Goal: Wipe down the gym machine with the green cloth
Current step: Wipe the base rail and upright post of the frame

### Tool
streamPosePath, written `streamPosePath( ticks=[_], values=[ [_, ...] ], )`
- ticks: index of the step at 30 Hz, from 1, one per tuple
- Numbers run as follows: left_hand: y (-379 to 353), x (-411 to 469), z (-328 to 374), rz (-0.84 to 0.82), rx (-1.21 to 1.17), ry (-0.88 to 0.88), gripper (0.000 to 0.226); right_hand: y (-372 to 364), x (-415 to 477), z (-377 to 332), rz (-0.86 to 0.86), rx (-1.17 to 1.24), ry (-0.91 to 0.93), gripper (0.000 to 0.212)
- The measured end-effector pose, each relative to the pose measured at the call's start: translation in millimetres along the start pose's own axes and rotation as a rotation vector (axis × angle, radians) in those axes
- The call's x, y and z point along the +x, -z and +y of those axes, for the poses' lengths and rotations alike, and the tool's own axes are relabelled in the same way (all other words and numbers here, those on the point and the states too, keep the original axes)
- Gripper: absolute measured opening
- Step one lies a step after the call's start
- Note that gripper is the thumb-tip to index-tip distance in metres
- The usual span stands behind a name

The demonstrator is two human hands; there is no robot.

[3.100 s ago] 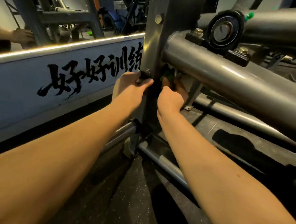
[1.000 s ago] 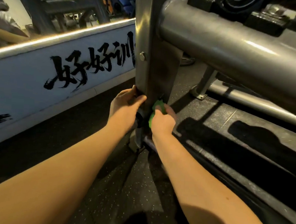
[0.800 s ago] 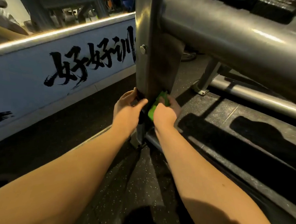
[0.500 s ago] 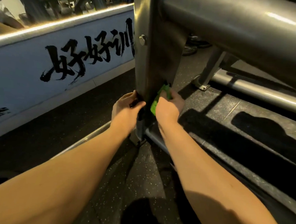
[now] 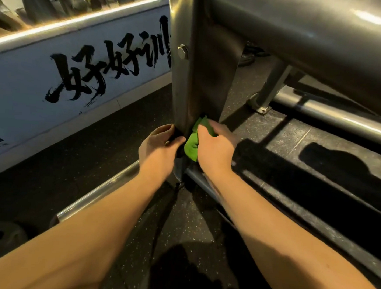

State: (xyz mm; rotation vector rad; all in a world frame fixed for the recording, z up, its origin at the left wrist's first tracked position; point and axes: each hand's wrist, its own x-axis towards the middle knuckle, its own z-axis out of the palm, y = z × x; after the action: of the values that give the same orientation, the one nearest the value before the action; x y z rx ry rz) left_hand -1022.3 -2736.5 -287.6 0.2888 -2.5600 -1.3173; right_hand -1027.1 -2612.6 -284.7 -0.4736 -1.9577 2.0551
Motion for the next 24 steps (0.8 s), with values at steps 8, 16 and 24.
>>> streamPosePath(
  ticks=[8, 16, 24],
  values=[
    [-2, 1, -2, 0.000, 0.027, 0.000, 0.044, -6, -3, 21, -0.042, -0.045, -0.012, 0.021],
    [-2, 7, -4, -0.015, -0.096, 0.056, 0.037, -13, 32, -6, 0.207, 0.227, -0.039, 0.033],
    [-2, 12, -1, -0.068, -0.069, 0.071, 0.040, 2, -30, 91, -0.352, -0.344, -0.043, 0.023]
  ],
)
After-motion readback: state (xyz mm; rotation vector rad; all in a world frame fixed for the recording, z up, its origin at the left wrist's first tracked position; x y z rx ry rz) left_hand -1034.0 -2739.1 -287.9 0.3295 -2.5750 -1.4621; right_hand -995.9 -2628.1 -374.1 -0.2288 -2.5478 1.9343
